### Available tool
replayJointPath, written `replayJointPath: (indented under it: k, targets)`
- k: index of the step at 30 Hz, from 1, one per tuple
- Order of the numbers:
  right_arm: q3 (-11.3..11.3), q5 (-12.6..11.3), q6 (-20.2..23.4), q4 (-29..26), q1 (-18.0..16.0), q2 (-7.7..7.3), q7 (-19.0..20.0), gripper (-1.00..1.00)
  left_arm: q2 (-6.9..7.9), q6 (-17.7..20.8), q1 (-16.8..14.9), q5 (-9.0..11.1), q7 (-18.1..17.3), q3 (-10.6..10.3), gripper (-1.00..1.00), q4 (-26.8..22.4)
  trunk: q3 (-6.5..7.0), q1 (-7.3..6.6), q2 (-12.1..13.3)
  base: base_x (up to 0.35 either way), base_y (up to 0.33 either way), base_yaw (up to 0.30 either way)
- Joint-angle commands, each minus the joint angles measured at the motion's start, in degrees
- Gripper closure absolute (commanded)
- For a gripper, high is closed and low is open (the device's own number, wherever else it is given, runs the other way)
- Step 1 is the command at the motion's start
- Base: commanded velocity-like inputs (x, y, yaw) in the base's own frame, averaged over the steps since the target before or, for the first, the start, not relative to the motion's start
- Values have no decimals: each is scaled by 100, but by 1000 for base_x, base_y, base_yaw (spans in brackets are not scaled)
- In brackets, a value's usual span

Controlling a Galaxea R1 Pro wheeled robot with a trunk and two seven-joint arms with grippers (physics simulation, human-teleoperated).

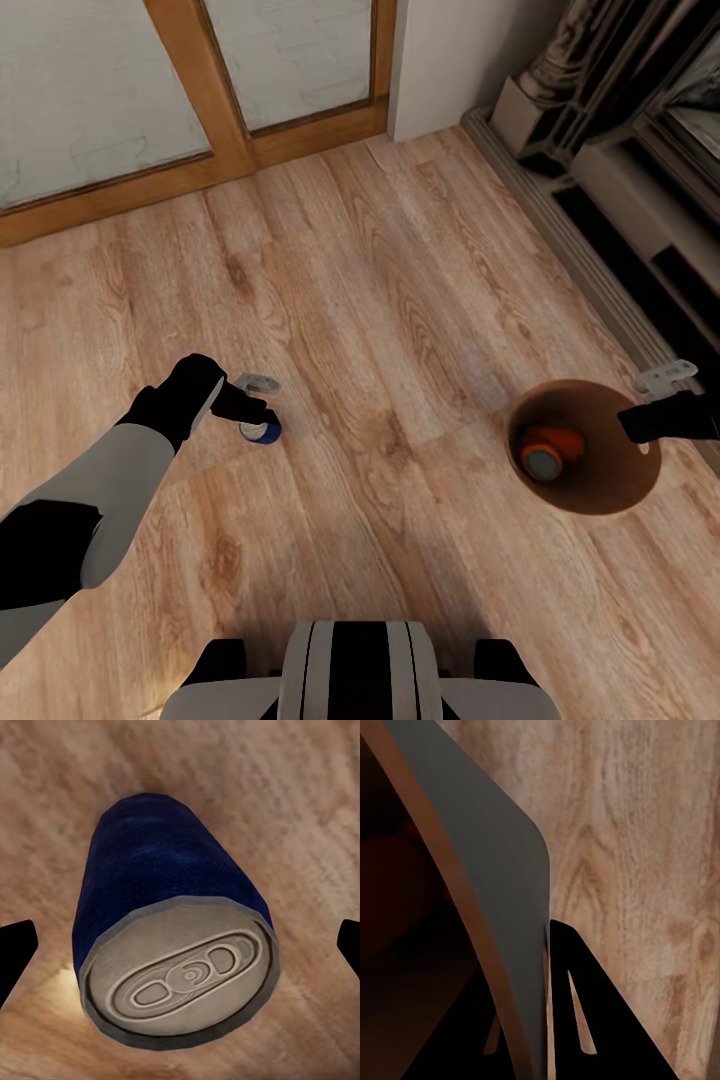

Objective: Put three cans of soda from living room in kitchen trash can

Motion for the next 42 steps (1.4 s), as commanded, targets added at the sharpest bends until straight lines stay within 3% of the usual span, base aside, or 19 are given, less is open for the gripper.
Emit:
replayJointPath:
  k: [1, 11, 28, 29, 42]
  targets:
    - [-2, -31, 20, 1, 2, 0, 30, 100, 0, 0, 0, 0, 0, 0, -100, 1, 0, -1, 0, -5, 0, 0]
    - [-2, -38, 20, 1, 8, 5, 30, 100, 0, 0, 0, 0, 0, 0, -100, 2, -169, 175, -321, -1, 0, 0]
    - [-2, -31, 20, 1, 193, 7, 30, 100, 0, 0, 25, 17, 0, 4, -100, -2, -215, 175, -321, 0, 0, 0]
    - [-2, -31, 20, 1, 197, 8, 30, 100, 0, -1, 59, 17, -6, 2, 100, -7, -215, 175, -321, 0, 0, 0]
    - [6, -31, 20, 1, 201, 13, 30, 100, 1, 0, 97, -3, -3, 8, 100, -177, -179, 131, -241, 0, 0, 0]
